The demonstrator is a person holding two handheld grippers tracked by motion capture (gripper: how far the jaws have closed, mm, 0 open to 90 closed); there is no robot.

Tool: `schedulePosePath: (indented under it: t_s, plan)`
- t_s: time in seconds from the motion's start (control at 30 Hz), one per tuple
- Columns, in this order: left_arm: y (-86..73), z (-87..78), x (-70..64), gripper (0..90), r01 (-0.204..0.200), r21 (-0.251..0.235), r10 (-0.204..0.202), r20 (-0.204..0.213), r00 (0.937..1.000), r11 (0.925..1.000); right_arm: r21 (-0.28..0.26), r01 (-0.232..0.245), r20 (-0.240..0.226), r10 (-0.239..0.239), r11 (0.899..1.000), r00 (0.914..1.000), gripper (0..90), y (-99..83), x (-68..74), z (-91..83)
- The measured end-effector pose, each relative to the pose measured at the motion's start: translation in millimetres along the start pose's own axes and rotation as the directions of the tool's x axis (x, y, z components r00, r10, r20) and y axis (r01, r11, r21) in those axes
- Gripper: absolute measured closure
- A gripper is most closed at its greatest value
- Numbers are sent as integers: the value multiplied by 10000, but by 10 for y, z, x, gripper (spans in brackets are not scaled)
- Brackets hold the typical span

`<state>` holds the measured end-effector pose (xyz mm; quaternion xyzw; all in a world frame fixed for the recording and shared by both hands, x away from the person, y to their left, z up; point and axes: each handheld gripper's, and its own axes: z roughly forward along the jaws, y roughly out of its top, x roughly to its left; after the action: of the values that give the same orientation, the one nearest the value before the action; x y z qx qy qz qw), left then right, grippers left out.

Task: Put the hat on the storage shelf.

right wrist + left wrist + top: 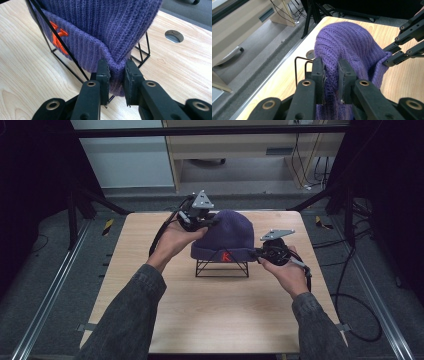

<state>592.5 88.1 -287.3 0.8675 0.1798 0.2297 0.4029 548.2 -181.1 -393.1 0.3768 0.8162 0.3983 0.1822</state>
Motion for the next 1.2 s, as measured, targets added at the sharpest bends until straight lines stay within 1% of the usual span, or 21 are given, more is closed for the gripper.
schedulePosePath:
  t_s: [0.13, 0.6, 0.9, 1.03, 1.2]
  plan:
    - [-23, 21, -16, 776, 30, -13, -30, 52, 10000, 10000, 23, -110, -24, 110, 9999, 9999, 768, -48, -6, 20]
    - [-109, 82, -48, 774, 131, 72, -133, 221, 9997, 9999, 179, -161, -16, 161, 9997, 9999, 766, -113, -10, 56]
    - [-113, 85, -88, 770, -12, 184, 6, 363, 9993, 9998, 198, -265, -45, 266, 9995, 9996, 766, -161, -8, 80]
    - [-151, 95, -94, 770, 56, 180, -64, 450, 9990, 9998, 225, -302, -83, 304, 9993, 9995, 766, -197, -4, 103]
    - [-245, 127, -94, 769, 238, 280, -252, 509, 9984, 9993, 342, -346, -98, 349, 9988, 9993, 766, -235, 5, 143]
